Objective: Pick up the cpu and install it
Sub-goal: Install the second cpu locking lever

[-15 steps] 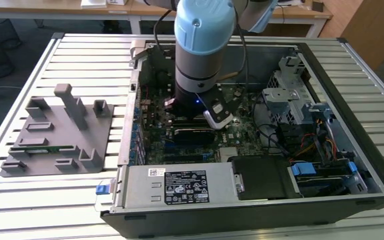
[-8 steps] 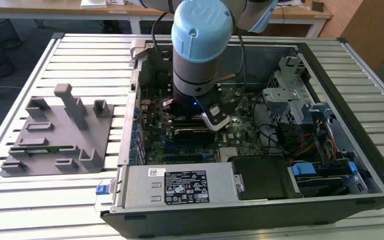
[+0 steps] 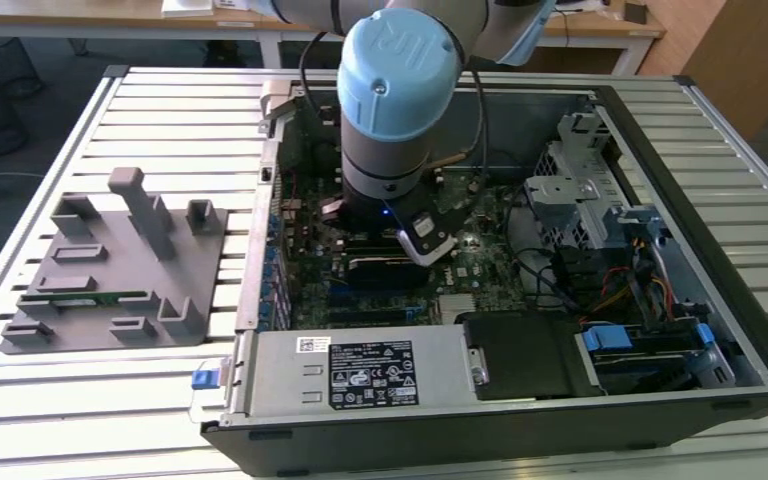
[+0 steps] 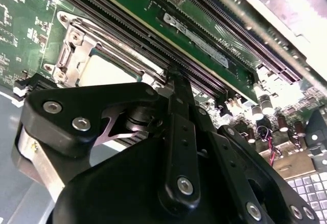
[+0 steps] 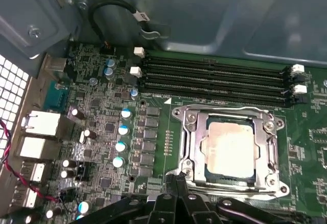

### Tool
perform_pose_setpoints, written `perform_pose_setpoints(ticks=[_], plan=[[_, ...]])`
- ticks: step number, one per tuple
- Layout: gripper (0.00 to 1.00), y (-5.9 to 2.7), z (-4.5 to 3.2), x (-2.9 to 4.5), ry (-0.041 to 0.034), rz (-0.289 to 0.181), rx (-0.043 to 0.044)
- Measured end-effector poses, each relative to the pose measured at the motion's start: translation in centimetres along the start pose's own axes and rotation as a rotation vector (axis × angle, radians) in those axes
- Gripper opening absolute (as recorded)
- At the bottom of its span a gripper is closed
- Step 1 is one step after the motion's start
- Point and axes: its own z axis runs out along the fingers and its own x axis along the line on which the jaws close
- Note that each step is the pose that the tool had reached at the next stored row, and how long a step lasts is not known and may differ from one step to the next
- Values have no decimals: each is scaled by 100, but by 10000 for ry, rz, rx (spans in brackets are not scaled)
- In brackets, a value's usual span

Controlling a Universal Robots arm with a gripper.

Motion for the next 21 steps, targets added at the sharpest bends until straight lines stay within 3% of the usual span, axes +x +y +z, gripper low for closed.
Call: perform_pose_setpoints(ticks=[21], plan=[[11,50,56,22,-12,-2,-161]])
